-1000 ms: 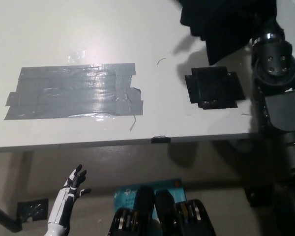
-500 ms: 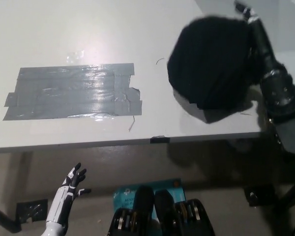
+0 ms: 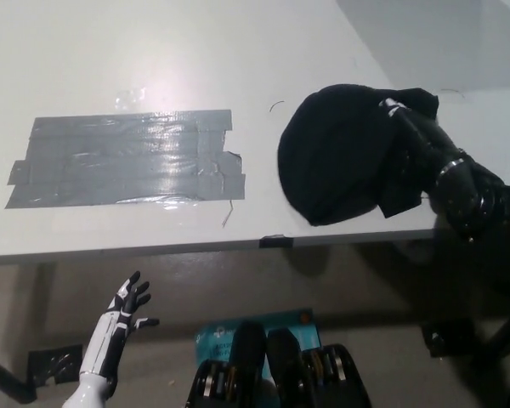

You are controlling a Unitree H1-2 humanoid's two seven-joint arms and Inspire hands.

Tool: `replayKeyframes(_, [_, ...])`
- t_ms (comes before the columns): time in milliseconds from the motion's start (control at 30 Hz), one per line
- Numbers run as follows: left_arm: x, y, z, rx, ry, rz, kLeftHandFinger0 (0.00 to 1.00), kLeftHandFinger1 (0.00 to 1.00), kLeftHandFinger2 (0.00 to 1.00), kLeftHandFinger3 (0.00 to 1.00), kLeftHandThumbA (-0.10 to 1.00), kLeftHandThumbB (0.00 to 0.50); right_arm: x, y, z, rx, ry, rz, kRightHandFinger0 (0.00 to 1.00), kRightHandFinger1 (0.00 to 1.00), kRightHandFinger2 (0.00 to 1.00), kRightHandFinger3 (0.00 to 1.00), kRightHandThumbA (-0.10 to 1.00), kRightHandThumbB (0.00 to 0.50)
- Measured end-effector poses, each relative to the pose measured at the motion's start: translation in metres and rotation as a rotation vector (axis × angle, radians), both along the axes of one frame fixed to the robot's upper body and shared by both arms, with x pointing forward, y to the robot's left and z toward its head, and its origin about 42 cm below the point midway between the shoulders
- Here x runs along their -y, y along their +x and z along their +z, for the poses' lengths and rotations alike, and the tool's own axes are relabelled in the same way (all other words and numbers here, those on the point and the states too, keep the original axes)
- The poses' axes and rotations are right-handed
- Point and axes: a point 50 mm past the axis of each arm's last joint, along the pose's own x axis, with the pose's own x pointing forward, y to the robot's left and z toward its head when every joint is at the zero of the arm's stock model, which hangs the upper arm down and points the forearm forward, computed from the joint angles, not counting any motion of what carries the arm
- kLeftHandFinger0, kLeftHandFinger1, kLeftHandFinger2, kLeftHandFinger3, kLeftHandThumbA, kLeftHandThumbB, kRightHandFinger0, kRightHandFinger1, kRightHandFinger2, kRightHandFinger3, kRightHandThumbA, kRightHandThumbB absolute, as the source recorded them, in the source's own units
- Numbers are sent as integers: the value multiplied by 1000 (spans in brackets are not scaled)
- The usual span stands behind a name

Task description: A person hands a black t-shirt to the robot and rhe robot picks it up with its right hand and places it on the black spot on the desk infron tof it

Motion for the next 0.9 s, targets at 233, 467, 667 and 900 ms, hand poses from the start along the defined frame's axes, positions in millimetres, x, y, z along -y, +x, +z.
replayKeyframes(233, [0, 0, 0, -7, 0, 2, 693, 920, 948, 1000, 1000, 401, -10, -14, 21, -4, -107, 125, 1000, 1000, 1000, 1000, 315, 374])
replayKeyframes(467, [0, 1, -1, -11, 0, 2, 691, 914, 940, 1000, 1000, 413, -14, -31, 51, -27, -194, 230, 1000, 1000, 1000, 1000, 657, 500])
replayKeyframes(667, [0, 1, -1, -15, 0, 3, 681, 888, 916, 1000, 1000, 408, -3, -44, 74, -68, -229, 270, 1000, 1000, 1000, 1000, 681, 500])
replayKeyframes(900, [0, 1, -2, -26, 1, 5, 670, 887, 908, 1000, 1000, 419, 11, -60, 116, -112, -255, 315, 1000, 1000, 1000, 1000, 725, 500])
